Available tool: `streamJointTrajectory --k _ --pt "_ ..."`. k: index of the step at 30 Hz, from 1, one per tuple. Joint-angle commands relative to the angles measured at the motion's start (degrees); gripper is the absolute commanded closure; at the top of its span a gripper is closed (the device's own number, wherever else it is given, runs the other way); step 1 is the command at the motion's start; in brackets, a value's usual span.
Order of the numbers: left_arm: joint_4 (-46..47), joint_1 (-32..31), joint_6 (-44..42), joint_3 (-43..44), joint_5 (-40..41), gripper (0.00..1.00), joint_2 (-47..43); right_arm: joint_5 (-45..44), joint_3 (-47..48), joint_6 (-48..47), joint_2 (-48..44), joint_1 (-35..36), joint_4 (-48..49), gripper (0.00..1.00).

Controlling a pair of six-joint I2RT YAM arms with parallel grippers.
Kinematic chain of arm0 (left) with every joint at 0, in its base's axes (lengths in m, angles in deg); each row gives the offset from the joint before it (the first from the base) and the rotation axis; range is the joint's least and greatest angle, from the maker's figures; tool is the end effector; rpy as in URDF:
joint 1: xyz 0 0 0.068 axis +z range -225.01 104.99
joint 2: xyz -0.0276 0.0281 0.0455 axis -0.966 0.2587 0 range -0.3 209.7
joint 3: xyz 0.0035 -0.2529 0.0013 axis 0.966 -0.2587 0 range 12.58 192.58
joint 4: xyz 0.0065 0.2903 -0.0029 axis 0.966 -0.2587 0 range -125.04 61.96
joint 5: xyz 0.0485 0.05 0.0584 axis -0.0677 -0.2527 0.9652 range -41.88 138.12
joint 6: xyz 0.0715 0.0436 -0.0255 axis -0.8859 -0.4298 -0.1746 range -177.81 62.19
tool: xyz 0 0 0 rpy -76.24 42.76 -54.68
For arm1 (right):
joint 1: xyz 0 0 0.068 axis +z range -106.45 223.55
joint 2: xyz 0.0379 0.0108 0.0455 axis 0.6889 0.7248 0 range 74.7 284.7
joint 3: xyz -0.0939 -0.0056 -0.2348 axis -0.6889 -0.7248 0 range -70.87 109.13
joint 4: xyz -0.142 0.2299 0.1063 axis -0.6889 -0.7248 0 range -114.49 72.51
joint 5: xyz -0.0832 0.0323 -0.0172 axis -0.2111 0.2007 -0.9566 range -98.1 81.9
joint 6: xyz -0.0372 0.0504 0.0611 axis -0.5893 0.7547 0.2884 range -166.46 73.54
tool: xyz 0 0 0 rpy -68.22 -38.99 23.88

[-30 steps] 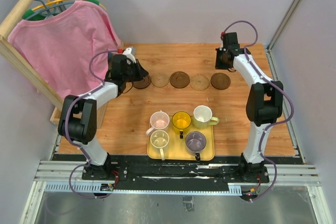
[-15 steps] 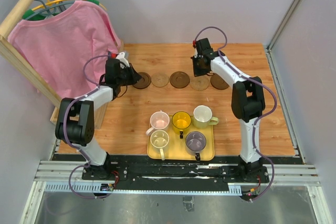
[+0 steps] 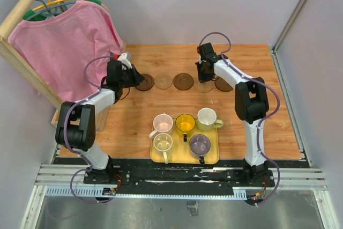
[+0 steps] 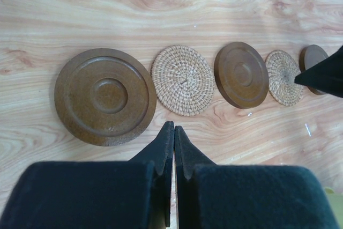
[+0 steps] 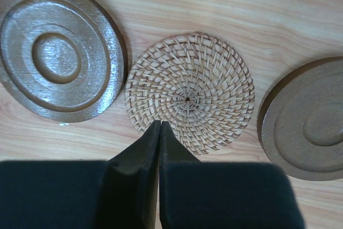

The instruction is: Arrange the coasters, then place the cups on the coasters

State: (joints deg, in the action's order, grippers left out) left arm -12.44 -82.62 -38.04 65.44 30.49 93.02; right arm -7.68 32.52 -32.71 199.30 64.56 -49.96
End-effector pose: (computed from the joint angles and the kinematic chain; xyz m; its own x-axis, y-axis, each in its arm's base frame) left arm 0.4103 -0.0785 0.1611 -0.5270 -0.2549 -0.8108 0.2342 0.8735 -0.4268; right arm 0.4915 0.1895 0.1481 -0.8167 -0.0591 -0.5740 -0.1735 0.9739 0.1466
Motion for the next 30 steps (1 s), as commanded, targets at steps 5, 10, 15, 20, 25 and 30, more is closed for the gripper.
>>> streamJointTrajectory --k 5,10,15,20,25,30 --pt "4.0 0.1 1.8 0.0 -3.9 0.98 0.2 -1.9 -0.2 0.8 3.1 0.5 -2.6 0.99" --pt "3.9 0.1 1.9 -0.2 -4.0 0.98 0.2 -2.7 0.4 1.0 4.6 0.5 -3.0 0.99" --pt "3.5 0.1 1.7 -0.2 -3.7 0.98 0.2 -4.1 2.0 1.4 6.6 0.4 -4.2 0.99" --pt "3.2 0.1 1.6 -0.2 -3.6 0.98 0.3 -4.5 2.6 1.6 7.6 0.3 -4.4 0.99" --pt "3.1 0.1 1.7 0.0 -3.6 0.98 0.7 -5.3 3.8 1.3 8.2 0.3 -4.6 0.99" --pt "3.0 0.1 1.6 0.0 -3.6 0.98 0.8 -6.0 4.7 1.0 8.0 0.2 -4.8 0.99"
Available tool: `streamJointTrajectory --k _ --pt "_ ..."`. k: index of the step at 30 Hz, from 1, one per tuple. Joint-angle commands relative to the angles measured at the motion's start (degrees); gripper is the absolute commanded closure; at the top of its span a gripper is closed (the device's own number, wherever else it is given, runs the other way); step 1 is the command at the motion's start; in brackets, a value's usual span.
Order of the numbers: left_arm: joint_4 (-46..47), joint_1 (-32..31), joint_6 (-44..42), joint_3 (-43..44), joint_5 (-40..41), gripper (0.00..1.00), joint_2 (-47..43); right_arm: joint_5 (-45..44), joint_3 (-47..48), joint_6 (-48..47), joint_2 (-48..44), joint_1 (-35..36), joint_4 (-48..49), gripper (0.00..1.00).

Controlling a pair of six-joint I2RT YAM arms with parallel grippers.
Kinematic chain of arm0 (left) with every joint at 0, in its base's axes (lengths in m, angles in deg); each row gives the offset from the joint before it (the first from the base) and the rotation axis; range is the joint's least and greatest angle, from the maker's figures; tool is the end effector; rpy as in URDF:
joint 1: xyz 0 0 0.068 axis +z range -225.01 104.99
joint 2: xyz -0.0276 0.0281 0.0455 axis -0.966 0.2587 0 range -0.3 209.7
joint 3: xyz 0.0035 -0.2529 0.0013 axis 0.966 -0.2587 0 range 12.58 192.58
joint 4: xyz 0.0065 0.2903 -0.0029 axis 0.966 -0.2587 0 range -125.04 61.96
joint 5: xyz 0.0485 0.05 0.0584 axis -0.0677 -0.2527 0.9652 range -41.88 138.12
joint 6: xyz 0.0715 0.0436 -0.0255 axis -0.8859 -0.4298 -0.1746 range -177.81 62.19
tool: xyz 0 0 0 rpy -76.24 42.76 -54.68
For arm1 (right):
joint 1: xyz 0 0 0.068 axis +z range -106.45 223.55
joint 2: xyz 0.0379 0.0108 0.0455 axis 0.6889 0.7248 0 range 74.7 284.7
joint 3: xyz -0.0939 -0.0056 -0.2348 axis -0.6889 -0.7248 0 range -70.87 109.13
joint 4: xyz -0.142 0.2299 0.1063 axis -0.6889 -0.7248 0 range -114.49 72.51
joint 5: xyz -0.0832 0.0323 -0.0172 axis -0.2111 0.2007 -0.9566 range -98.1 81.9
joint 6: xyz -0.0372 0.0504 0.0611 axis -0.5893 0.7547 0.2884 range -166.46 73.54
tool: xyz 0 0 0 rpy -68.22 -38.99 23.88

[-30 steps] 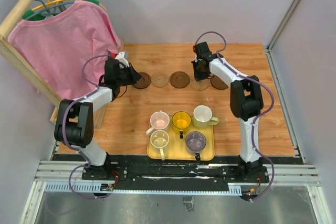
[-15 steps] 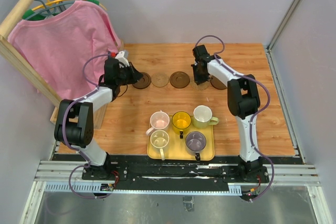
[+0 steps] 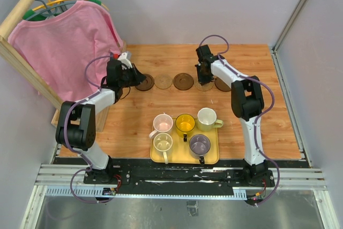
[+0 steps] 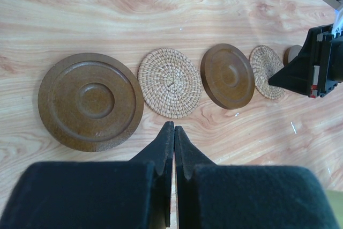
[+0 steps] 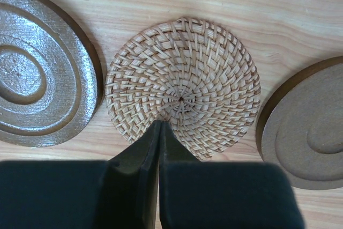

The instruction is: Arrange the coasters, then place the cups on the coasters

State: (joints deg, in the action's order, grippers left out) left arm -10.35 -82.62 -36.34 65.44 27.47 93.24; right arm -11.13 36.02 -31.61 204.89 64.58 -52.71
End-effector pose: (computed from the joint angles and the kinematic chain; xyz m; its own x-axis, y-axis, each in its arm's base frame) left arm 0.4109 -0.0825 0.1650 -0.5234 -0.2757 -0.8063 0.2731 0.8420 -0.4652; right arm 0.4990 0.1876 0.1165 -0.8546 -0.0544 -0.5164 -0.1175 0.9889 0.0904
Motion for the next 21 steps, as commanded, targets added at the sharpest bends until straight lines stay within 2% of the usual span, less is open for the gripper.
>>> streamJointTrajectory --k 1,8,21 --pt "1.0 0.1 0.0 0.0 -0.5 0.98 0.5 -2.5 1.3 -0.2 2.4 0.1 -2.1 0.99" --pt "0.9 0.1 0.0 0.1 -0.5 0.98 0.4 -2.3 1.8 -0.5 0.7 0.2 -2.4 0.99" --pt "0.6 0.1 0.8 1.6 -0.7 0.97 -3.3 -2.3 -2.9 -3.8 -10.4 0.8 1.2 0.95"
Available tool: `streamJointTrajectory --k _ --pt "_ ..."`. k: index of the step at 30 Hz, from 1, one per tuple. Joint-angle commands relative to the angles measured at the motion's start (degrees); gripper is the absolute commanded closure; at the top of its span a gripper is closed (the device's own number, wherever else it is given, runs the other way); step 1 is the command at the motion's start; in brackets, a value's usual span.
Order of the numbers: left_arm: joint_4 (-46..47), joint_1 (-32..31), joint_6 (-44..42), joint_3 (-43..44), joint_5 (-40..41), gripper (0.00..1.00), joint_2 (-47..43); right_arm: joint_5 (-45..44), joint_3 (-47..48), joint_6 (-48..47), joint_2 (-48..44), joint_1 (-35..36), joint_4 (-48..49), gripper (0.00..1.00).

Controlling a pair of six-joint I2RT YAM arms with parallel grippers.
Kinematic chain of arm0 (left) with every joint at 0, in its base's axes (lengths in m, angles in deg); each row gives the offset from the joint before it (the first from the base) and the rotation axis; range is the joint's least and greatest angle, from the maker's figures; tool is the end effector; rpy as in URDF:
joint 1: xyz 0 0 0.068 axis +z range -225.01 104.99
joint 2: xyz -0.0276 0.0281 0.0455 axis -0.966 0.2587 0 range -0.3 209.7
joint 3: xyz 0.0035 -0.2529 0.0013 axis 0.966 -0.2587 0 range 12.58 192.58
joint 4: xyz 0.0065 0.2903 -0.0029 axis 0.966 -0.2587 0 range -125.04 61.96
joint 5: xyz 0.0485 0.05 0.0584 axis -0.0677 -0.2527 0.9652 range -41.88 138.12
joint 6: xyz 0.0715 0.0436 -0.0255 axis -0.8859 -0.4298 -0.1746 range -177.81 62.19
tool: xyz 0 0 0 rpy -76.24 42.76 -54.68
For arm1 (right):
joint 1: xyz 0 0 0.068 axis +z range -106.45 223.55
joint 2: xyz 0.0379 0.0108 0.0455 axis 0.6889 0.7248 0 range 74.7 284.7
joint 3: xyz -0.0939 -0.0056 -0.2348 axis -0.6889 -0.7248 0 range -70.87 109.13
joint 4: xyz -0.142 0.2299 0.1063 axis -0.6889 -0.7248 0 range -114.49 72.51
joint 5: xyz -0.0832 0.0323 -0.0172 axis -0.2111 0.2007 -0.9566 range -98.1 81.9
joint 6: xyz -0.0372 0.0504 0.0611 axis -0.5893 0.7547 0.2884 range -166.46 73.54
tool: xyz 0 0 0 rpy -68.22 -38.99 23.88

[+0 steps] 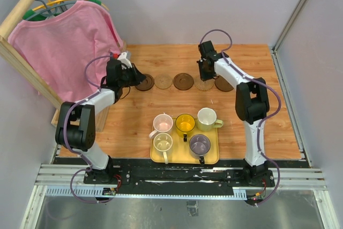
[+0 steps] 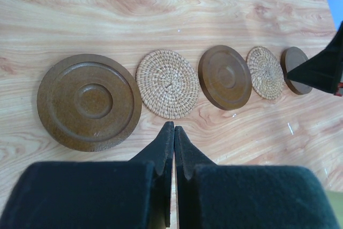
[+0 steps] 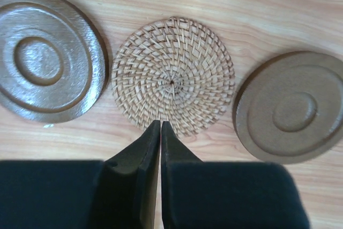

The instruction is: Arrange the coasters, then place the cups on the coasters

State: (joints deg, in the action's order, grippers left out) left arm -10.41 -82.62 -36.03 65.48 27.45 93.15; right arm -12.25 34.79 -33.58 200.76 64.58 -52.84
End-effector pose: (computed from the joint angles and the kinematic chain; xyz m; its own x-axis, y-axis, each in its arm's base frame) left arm 0.4109 -0.0825 0.1658 -0.5240 -0.2803 -0.8043 0.2711 0.8403 -0.4695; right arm 0.4946 0.1843 0.1454 -0.8234 -0.0784 -0.5621 -0.1399 0.9879 0.0672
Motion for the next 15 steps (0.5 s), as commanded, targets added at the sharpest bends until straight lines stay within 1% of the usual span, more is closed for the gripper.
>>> streamJointTrajectory --k 1,5,7,12,15 --pt "0.5 0.1 0.5 1.7 -0.6 0.97 -3.8 -1.2 -2.5 -1.8 -7.5 0.9 1.8 0.95" --pt "-0.2 0.1 0.7 1.4 -0.6 0.97 -6.7 -1.6 -7.6 -1.6 -13.2 0.9 5.0 0.94" --pt "-0.4 0.1 0.7 0.6 -0.5 0.97 -8.6 -2.0 -11.4 -1.7 -17.5 0.9 7.8 0.91" --pt "-1.5 -0.6 -0.2 -1.8 1.7 0.96 -14.2 -3.2 -22.0 -2.3 -28.9 0.9 15.5 0.69" --pt "-3.7 -2.3 -2.0 -2.9 4.8 0.94 -17.8 -3.3 -28.4 -2.7 -35.7 0.9 19.6 0.59"
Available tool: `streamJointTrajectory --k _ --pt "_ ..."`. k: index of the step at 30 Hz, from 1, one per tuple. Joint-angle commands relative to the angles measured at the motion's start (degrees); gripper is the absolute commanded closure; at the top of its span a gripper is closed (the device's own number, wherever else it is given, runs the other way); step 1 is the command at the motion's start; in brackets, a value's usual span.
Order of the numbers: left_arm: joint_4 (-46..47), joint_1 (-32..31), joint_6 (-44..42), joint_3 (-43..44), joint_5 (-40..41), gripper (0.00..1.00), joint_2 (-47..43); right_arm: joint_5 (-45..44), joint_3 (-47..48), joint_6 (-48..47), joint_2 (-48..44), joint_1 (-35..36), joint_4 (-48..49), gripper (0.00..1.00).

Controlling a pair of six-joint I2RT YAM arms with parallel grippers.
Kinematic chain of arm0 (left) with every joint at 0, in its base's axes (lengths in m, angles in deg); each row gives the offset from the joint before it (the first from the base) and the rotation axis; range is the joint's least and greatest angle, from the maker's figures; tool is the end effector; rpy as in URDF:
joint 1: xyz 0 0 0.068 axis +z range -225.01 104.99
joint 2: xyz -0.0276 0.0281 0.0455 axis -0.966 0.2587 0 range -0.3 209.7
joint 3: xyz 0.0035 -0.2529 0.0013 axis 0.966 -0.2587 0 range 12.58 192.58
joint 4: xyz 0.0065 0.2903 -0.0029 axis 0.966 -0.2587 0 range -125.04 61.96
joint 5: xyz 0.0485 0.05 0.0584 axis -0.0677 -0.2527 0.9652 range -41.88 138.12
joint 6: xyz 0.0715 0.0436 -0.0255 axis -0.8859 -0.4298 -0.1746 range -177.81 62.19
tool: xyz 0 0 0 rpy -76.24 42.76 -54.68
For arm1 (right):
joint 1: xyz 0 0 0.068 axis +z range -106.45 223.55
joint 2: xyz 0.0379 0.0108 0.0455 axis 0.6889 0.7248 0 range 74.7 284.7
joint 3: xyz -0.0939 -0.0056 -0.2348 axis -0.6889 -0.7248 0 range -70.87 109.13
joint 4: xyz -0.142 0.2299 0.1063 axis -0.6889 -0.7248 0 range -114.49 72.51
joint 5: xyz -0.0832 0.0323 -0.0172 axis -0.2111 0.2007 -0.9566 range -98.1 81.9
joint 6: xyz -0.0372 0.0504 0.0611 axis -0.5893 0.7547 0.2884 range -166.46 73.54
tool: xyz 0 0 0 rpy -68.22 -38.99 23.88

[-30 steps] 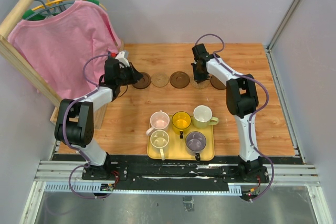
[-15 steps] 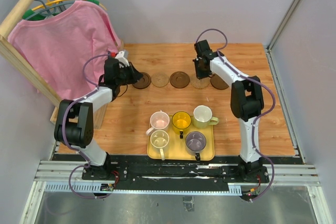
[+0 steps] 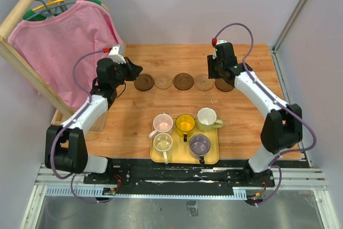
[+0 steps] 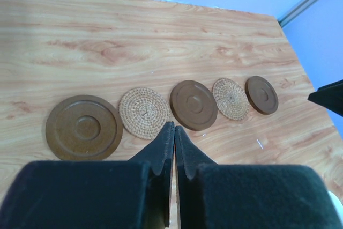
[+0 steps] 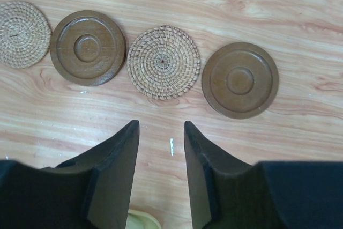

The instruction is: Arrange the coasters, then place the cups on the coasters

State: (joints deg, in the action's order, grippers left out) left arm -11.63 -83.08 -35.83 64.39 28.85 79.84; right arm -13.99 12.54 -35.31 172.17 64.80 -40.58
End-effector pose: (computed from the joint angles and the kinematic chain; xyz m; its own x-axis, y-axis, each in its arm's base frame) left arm 0.3861 -0.0806 0.2449 -0.3589 -0.3060 -0.8818 0.3429 0.8354 -0.4295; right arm 0.4261 0.1573 0.2549 -0.6071 -0.0297 -0.7941 -0.1702 0.9810 0.0934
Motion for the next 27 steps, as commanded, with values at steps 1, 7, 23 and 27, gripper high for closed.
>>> streamJointTrajectory --k 1,7,23,27 --pt "-3.3 -2.5 -2.7 -2.1 4.5 0.92 -5.6 -1.4 -8.4 -0.9 -9.7 0.6 9.0 0.53" --pt "-3.8 -4.1 -3.1 -5.7 5.7 0.64 -13.1 0.7 -23.1 -0.5 -26.5 0.7 21.2 0.0" --pt "-0.4 -4.8 -1.2 -11.9 0.9 0.26 -26.5 -1.6 -27.1 -2.4 -39.5 0.6 15.9 0.02" --pt "-0.2 -4.8 -0.6 -13.8 -0.9 0.26 -27.3 -2.1 -25.8 -2.9 -38.5 0.6 8.5 0.01"
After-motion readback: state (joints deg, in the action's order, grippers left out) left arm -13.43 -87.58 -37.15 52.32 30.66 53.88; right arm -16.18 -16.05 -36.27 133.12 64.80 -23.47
